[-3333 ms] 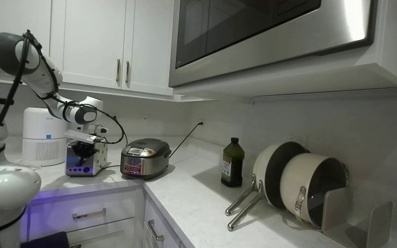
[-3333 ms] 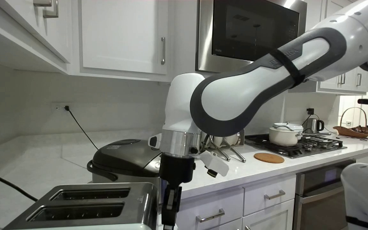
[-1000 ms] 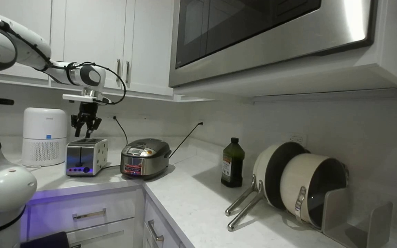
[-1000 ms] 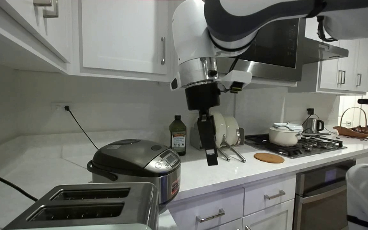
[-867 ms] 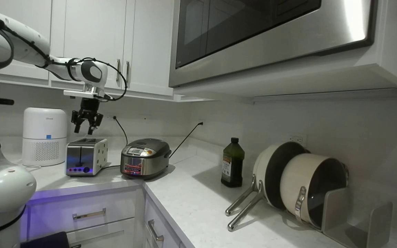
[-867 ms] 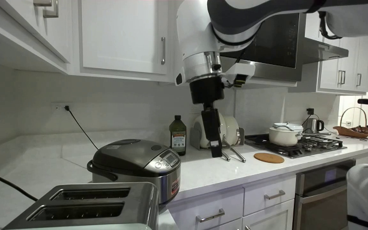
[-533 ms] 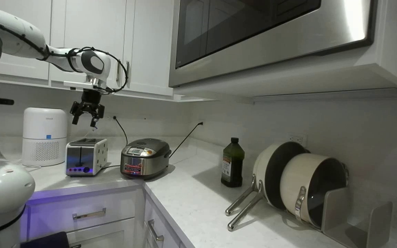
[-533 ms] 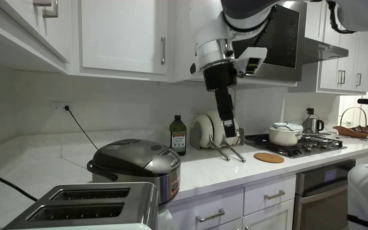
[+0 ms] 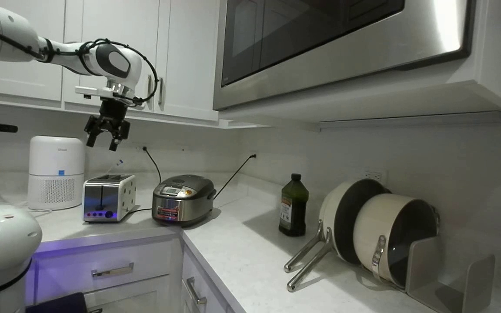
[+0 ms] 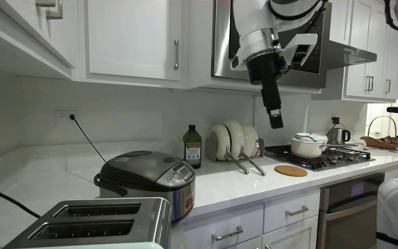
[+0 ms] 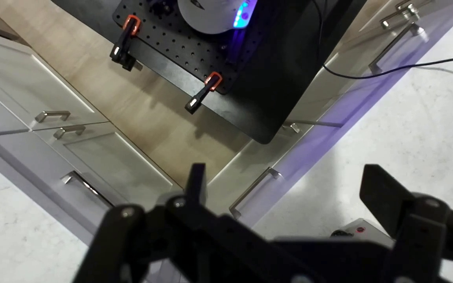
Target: Turn on the toaster and turn it off
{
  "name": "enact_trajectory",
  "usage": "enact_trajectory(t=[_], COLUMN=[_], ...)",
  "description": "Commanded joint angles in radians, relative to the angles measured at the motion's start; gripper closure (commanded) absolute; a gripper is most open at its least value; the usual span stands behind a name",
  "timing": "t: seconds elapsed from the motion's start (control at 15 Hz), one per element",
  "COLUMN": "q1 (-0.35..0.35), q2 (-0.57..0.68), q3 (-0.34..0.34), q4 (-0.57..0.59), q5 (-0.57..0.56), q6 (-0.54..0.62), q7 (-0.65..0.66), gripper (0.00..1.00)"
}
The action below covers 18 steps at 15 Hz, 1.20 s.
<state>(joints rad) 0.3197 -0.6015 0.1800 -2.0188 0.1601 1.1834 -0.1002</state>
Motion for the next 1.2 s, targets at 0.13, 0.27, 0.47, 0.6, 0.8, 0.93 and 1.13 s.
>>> enact_trajectory(t=[0.13, 0.27, 0.47, 0.6, 0.8, 0.93, 1.13], q1=[-0.035, -0.032, -0.025, -0.018, -0.008, -0.005, -0.013], q2=[-0.103, -0.135, -0.173, -0.200, -0.227, -0.258, -0.326], q3=[-0.049, -0.071, -0.097, -0.118, -0.137, -0.147, -0.140], q4=[-0.116, -0.169, -0.249, -0.298, -0.358, -0.401, -0.480], q5=[0.028, 0.039, 0.060, 0.080, 0.120, 0.158, 0.229], q6=[-0.017, -0.017, -0.026, -0.046, -0.072, -0.075, -0.037], q7=[-0.086, -0.122, -0.185, -0.240, -0.316, -0.358, -0.391], gripper=[0.00, 0.00, 0.00, 0.00, 0.00, 0.00, 0.00])
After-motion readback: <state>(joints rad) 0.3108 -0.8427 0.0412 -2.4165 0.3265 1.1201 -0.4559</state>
